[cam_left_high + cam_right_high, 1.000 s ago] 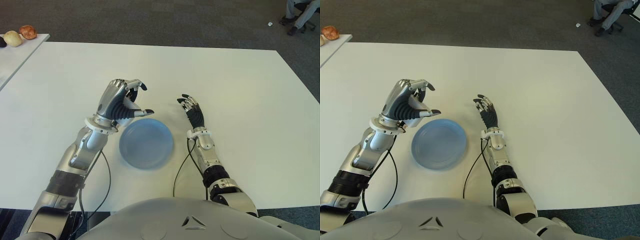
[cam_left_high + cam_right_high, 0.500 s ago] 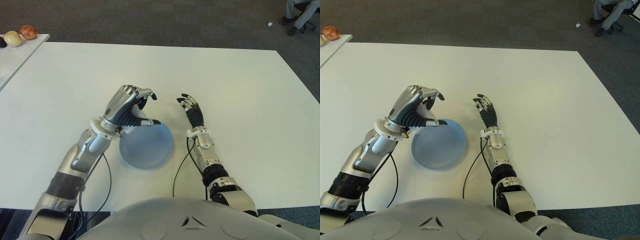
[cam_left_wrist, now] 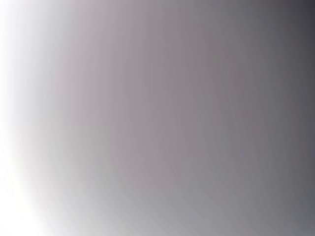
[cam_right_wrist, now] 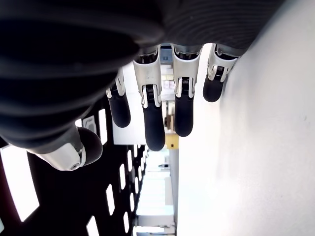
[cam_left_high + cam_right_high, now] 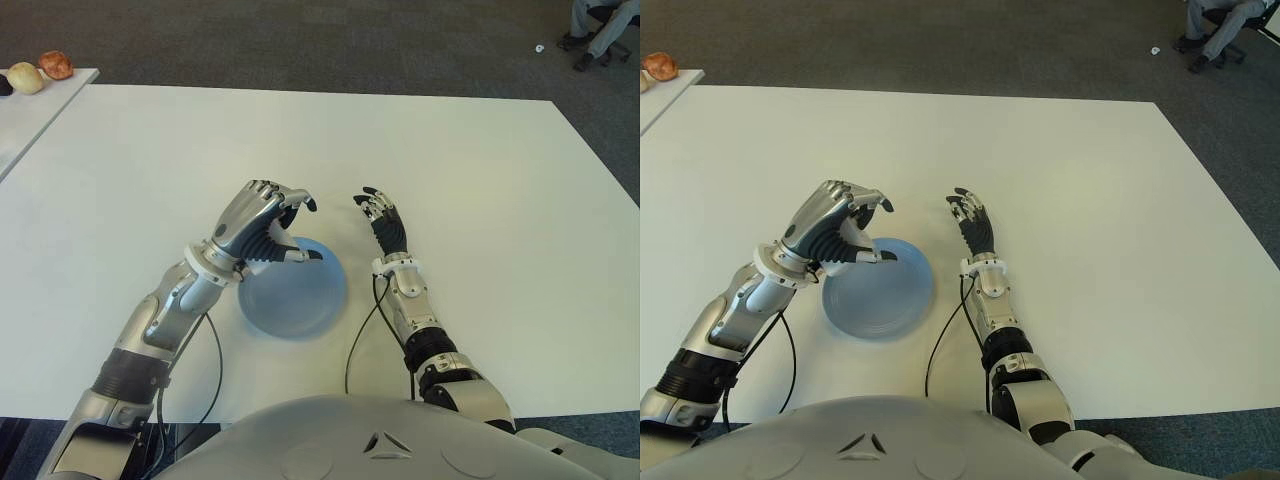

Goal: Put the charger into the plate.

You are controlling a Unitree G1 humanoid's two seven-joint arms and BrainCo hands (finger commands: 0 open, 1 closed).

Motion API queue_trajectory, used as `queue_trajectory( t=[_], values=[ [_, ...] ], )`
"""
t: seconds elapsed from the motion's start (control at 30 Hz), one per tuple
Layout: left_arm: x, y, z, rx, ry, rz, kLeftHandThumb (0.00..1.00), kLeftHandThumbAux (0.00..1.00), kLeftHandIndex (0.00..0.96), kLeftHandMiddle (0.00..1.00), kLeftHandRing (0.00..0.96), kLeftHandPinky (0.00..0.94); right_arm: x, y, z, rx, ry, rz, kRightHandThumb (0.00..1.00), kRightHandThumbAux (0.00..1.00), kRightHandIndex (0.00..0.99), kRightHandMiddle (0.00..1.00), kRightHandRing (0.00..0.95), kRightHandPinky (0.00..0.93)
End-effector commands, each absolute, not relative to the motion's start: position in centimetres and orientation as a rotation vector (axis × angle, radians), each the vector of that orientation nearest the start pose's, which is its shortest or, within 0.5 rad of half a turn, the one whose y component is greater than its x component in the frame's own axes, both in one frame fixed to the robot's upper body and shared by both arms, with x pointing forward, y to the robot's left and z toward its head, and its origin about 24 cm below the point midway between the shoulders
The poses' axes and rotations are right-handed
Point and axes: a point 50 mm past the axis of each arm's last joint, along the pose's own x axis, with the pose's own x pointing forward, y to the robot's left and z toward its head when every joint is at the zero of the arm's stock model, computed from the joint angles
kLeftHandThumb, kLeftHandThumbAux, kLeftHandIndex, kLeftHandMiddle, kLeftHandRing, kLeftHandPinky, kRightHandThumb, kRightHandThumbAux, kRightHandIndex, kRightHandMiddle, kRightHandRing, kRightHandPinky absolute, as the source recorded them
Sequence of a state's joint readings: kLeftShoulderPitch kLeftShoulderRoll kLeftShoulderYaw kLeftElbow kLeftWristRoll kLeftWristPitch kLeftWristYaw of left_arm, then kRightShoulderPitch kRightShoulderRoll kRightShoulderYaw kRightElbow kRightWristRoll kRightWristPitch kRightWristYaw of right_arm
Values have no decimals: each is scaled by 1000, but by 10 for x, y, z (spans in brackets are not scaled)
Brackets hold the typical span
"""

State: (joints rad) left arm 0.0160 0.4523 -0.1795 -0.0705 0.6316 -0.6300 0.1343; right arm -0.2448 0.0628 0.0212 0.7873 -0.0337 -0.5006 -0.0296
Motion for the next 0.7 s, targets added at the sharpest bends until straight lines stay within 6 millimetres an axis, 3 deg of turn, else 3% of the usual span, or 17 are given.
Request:
queue_trajectory(
  t=[0.03, 0.7],
  values=[
    [220, 143, 79, 935, -683, -407, 749, 696, 442, 881, 870, 876, 252, -99, -52, 66, 195, 86, 0, 495, 188, 312, 226, 64],
    [231, 144, 39, 899, -564, -382, 749, 697, 442, 876, 868, 866, 252, -96, -49, 49, 179, 79, 0, 492, 190, 321, 224, 40]
  ],
)
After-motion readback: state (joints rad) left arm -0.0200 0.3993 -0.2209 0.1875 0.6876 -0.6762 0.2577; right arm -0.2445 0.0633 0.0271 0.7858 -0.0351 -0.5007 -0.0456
